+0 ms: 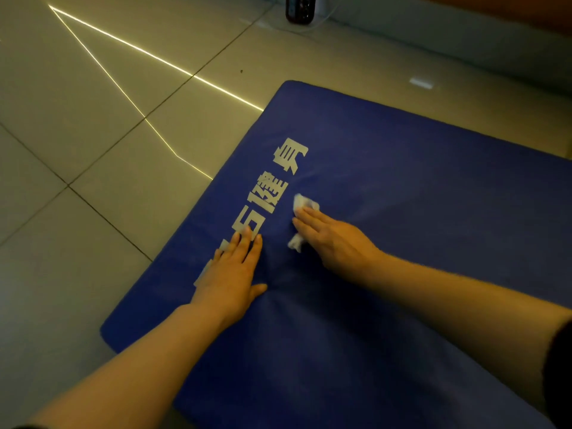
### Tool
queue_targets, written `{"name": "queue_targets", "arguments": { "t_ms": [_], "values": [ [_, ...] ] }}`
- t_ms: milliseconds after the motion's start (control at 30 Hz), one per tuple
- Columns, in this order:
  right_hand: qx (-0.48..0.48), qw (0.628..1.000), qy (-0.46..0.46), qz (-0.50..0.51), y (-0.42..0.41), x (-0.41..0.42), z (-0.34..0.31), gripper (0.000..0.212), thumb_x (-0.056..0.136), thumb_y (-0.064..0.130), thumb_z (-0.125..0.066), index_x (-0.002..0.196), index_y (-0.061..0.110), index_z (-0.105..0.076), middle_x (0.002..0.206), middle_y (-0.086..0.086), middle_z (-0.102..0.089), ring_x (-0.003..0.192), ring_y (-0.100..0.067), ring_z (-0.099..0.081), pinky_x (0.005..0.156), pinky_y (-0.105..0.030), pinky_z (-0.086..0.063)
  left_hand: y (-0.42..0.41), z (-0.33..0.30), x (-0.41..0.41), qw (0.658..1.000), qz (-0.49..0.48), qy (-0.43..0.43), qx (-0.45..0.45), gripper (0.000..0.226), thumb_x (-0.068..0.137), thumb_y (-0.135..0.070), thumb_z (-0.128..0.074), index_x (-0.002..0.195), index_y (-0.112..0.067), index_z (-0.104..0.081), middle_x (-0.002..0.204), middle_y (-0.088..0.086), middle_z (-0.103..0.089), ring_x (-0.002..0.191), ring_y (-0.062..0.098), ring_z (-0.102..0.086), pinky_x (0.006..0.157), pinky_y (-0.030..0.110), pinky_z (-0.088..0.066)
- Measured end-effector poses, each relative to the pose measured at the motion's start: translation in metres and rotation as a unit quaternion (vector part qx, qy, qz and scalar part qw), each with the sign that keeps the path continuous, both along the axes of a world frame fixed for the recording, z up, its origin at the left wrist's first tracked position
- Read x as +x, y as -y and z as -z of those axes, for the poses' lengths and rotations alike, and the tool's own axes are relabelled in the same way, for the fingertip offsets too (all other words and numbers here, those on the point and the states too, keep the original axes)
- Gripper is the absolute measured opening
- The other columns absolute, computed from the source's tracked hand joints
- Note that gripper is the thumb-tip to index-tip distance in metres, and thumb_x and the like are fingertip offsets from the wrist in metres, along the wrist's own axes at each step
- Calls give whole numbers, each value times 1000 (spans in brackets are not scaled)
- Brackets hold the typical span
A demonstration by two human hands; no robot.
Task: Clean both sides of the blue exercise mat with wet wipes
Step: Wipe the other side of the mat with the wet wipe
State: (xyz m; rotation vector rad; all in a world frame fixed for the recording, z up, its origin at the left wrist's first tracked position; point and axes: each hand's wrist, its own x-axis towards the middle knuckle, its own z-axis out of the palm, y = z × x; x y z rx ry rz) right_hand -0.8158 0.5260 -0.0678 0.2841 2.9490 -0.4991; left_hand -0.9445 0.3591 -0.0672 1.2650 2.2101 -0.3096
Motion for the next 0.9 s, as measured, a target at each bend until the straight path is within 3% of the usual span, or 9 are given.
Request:
{"name": "queue_targets", "arguments": {
  "t_ms": [200,300,367,500,567,700,767,833,900],
  "values": [
    [18,999,33,1,-9,-25,6,56,98,11,-43,149,10,-19,158,-7,-8,145,-19,-6,114,-30,-20,3,5,-3,1000,-16,20,18,89,96,-46,-49,151,-24,17,157,-4,28,146,17,19,119,39,-5],
    [29,999,-14,-16,8,19,14,61,79,1,-68,135,-2,-45,146,-20,-37,134,-33,-38,103,-38,-40,3,8,2,999,-18,8,34,89,96,-45,-48,150,-24,20,154,-5,31,146,18,18,119,38,-4],
    [35,999,-30,-7,14,35,20,61,69,-1,-76,126,-3,-55,135,-22,-49,123,-35,-50,95,-40,-43,5,11,3,999,-16,-6,47,89,97,-46,-47,149,-24,22,146,-7,38,146,19,19,118,38,-2],
    [4,999,17,-31,12,-6,9,57,97,13,-44,149,9,-19,157,-10,-9,145,-22,-7,115,-32,-22,4,14,3,999,-25,1,43,91,96,-45,-49,149,-23,21,153,-3,34,145,18,20,119,40,-2],
    [9,999,20,-36,12,-32,4,58,99,15,-41,150,12,-14,158,-6,-5,146,-19,0,115,-28,-15,4,12,3,999,-29,6,43,91,96,-44,-50,150,-23,20,156,-2,30,146,18,20,118,39,-2],
    [12,1000,16,-24,21,-14,11,61,95,10,-49,148,10,-20,158,-8,-10,145,-19,-5,113,-29,-22,4,12,3,998,-25,11,59,90,96,-44,-50,150,-23,19,157,-2,29,146,18,20,118,38,-1],
    [19,999,-22,-40,33,15,15,66,79,4,-68,139,3,-41,148,-16,-34,137,-22,-24,105,-34,-36,6,13,2,998,-22,9,65,90,96,-44,-49,149,-23,21,156,-2,30,145,17,21,118,38,3],
    [24,999,-25,-42,41,32,18,67,68,6,-78,130,2,-53,138,-17,-48,129,-26,-41,99,-33,-34,7,15,3,997,-25,8,68,90,97,-43,-49,148,-23,22,155,-2,32,145,18,23,117,37,5],
    [37,998,-12,-56,43,25,18,65,81,10,-68,139,4,-41,147,-15,-37,137,-24,-30,104,-29,-22,7,16,3,997,-29,11,74,90,97,-41,-49,149,-23,22,155,-1,31,145,18,23,117,38,6]
  ]
}}
